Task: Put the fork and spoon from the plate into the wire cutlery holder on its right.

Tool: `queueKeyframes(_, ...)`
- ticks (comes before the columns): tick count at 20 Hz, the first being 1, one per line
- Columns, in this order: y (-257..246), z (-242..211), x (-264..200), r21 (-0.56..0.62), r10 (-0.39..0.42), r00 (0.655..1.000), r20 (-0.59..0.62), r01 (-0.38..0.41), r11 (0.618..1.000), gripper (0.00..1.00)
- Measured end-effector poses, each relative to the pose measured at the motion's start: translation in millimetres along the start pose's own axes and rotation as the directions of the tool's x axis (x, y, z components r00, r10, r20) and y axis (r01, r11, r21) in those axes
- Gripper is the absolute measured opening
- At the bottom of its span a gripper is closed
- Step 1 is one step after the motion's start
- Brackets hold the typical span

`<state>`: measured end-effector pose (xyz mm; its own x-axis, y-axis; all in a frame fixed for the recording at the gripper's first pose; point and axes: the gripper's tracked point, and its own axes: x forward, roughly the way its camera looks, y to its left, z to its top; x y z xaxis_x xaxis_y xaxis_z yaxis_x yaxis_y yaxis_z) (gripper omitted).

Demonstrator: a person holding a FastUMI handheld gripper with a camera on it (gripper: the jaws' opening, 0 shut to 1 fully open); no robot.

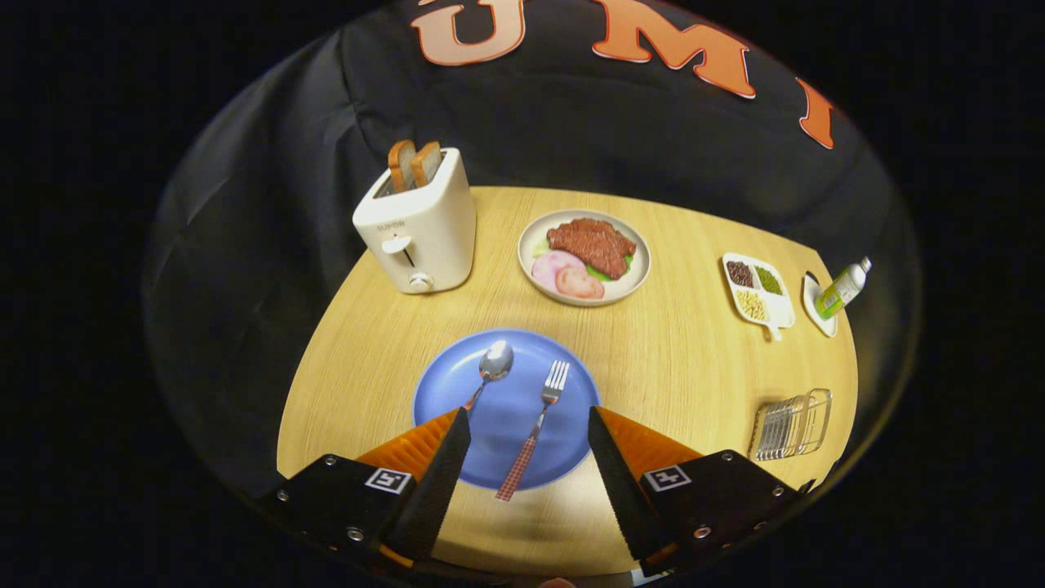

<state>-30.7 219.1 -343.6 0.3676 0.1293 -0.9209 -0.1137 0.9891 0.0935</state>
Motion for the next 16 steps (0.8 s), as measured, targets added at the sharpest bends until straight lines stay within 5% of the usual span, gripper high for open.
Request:
queueKeyframes(7,5.5,-42.6,28.9,0.058,-0.001,0.974,-0.227,0.014,0.998,0.76)
queueKeyframes(16,7.5,-74.8,58.6,0.097,-0.008,0.922,-0.387,0.049,0.994,0.43)
